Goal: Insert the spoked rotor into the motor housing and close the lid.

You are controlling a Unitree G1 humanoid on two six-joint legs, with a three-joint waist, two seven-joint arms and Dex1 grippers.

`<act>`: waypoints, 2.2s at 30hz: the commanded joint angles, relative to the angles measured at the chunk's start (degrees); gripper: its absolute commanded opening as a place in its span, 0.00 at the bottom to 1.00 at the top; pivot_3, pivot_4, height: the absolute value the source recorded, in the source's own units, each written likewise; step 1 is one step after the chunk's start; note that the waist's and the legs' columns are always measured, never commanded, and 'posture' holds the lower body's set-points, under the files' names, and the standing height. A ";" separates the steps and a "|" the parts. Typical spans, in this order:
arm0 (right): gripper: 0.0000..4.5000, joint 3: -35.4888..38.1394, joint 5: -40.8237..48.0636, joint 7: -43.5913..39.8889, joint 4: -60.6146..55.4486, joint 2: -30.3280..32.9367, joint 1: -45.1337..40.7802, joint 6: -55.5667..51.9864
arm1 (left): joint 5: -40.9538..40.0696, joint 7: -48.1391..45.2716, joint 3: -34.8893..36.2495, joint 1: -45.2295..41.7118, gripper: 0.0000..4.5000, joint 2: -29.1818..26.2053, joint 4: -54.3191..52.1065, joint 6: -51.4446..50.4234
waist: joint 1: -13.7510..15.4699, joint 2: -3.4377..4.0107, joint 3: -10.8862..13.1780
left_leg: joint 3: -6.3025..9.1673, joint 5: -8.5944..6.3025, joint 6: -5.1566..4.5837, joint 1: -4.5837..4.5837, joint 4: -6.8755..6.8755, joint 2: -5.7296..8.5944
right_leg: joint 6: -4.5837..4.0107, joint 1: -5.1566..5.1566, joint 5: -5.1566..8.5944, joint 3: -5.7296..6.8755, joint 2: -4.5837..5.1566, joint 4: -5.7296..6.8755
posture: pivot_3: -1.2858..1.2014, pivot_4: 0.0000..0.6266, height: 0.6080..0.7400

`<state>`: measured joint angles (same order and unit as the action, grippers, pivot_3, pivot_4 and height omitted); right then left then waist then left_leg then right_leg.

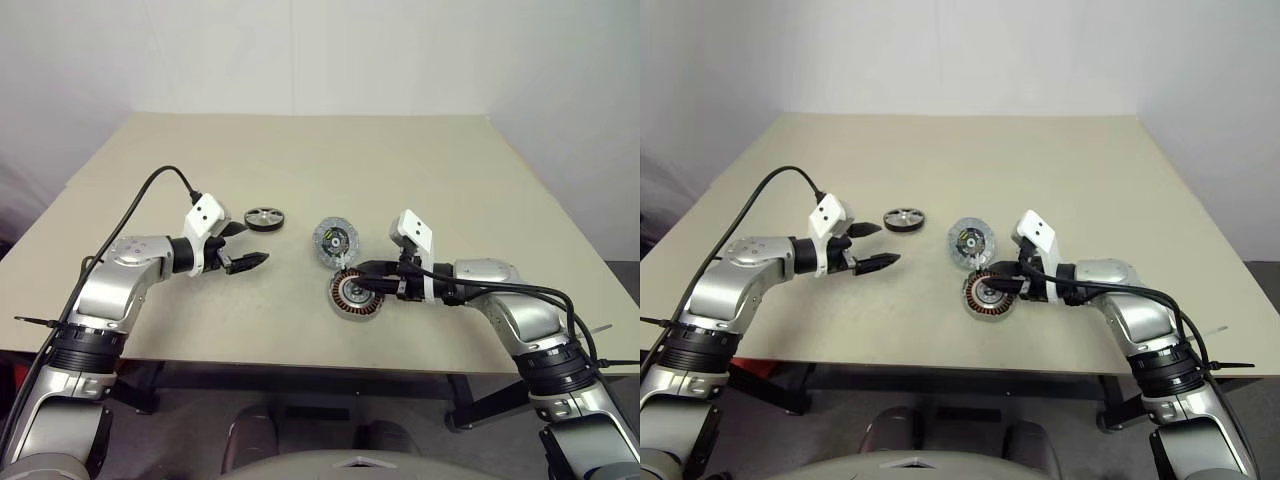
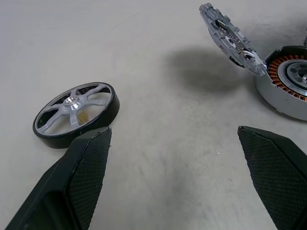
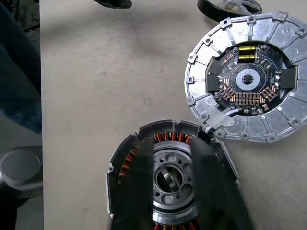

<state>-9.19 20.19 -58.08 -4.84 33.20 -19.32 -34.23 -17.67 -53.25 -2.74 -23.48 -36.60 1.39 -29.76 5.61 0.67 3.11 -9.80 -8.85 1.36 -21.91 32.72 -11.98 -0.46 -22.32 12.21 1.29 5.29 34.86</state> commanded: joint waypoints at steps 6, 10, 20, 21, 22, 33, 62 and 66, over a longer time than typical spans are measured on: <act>0.00 -0.42 -2.59 1.02 4.93 -0.70 -0.32 4.42 | 0.28 0.30 1.16 -1.15 1.00 -0.55 -0.72 1.10 | -0.05 0.00 0.00 | 0.00 0.01 0.01 0.00 0.01 -0.01 | 0.00 -0.01 0.00 0.00 -0.01 0.01 | 0.52 0.00 1.00; 0.00 -1.02 -2.88 0.39 5.24 -0.69 1.30 5.24 | 0.32 0.40 1.30 -0.94 1.00 -0.66 -0.85 1.13 | -0.03 0.00 0.00 | 0.00 0.01 0.01 0.00 0.01 0.00 | 0.00 -0.01 0.00 0.00 -0.01 0.01 | 0.52 0.00 1.00; 0.00 -0.06 -0.46 -0.75 -1.35 0.39 3.18 1.92 | 0.35 0.58 1.23 -0.68 1.00 -0.69 -0.84 1.16 | -0.03 -0.01 -0.01 | 0.00 0.01 0.01 0.05 0.01 -0.01 | 0.02 0.02 0.01 -0.01 -0.01 0.02 | 0.52 0.00 1.00; 0.00 0.10 -0.53 -0.18 -1.69 0.19 3.00 1.47 | 0.36 0.58 1.19 -0.71 1.00 -0.67 -0.83 1.16 | -0.03 -0.01 -0.01 | 0.00 0.01 0.01 0.04 0.01 -0.01 | 0.01 0.02 0.00 0.00 -0.01 0.02 | 0.52 0.00 1.00; 0.00 0.24 -0.67 0.41 -1.86 -0.04 2.60 0.99 | 0.36 0.58 1.17 -0.70 1.00 -0.66 -0.85 1.16 | -0.03 -0.01 -0.01 | 0.00 0.01 0.02 0.04 0.01 -0.01 | 0.01 0.02 0.00 0.00 -0.01 0.02 | 0.52 0.00 1.00; 0.00 0.72 1.88 2.34 -6.05 -0.26 -0.49 -4.27 | 0.45 0.54 1.16 -0.60 1.00 -0.84 -0.89 1.10 | -0.02 -0.01 -0.01 | 0.00 0.01 0.02 0.04 0.00 -0.01 | 0.01 0.01 0.00 0.00 -0.01 0.01 | 0.52 0.00 1.00; 0.00 -1.56 0.75 5.10 -2.51 -2.41 2.84 -4.44 | 0.72 0.77 1.63 -1.78 1.00 -1.82 -0.43 1.25 | 0.00 -0.02 -0.01 | 0.00 0.02 0.04 0.04 0.00 -0.01 | 0.01 0.01 0.00 -0.01 -0.01 0.02 | 0.52 0.00 1.00; 0.00 -1.51 0.08 6.31 -1.25 -3.23 3.96 -4.06 | 0.55 0.44 1.93 -1.80 1.00 -2.69 -0.57 0.98 | -0.01 -0.02 -0.01 | 0.01 0.02 0.04 0.03 0.00 0.00 | 0.01 0.00 0.00 0.00 -0.01 0.01 | 0.52 0.00 1.00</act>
<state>-10.69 20.64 -52.17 -6.17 29.98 -15.36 -38.56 -17.14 -52.59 -2.51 -23.99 -38.38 1.92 -29.37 5.60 0.64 3.09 -9.79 -8.83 1.40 -21.86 32.71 -11.98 -0.45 -22.31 12.21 1.29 5.28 34.87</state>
